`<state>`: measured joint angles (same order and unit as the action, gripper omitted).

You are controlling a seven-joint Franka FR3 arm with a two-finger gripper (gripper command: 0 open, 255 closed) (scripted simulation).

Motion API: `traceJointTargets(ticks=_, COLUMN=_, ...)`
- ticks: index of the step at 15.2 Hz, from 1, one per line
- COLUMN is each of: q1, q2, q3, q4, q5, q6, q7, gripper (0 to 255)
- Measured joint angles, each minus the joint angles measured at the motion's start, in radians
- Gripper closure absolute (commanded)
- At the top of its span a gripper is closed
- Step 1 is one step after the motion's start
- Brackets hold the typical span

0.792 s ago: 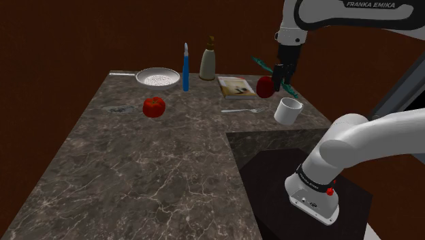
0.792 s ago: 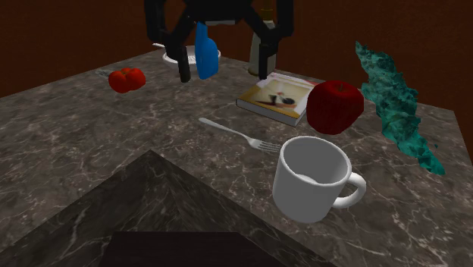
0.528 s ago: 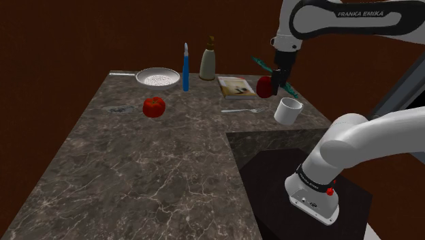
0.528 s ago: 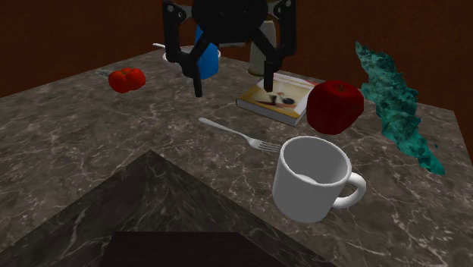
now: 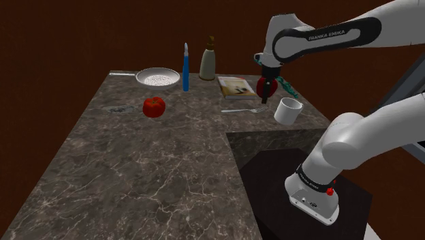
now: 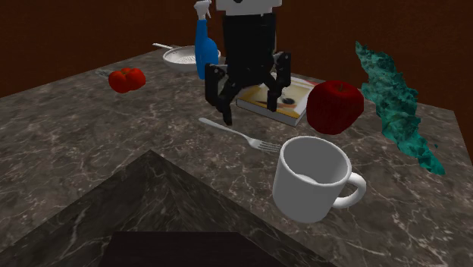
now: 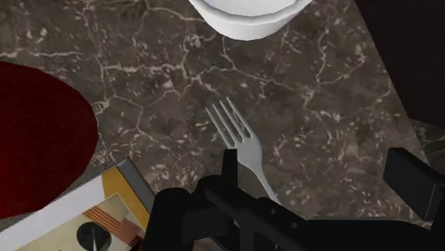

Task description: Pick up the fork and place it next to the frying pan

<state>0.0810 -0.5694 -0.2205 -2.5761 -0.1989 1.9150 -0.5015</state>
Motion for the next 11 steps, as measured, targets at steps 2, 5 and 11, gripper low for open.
traceJointTargets(ticks=2, q1=0.019, q2=0.055, q3=-0.035, q4=-0.005, q5=-0.014, q6=0.081, q7=-0.092, gripper=0)
traceJointTargets(ticks=5, q1=0.055, q2=0.149, q3=-0.078, q4=-0.009, q5=-0.019, q6=0.204, q7=-0.221, gripper=0)
traceJointTargets(ticks=11, q1=0.065, q2=0.23, q3=-0.107, q4=-0.049, q5=-0.022, q6=0.336, q7=-0.27, gripper=0)
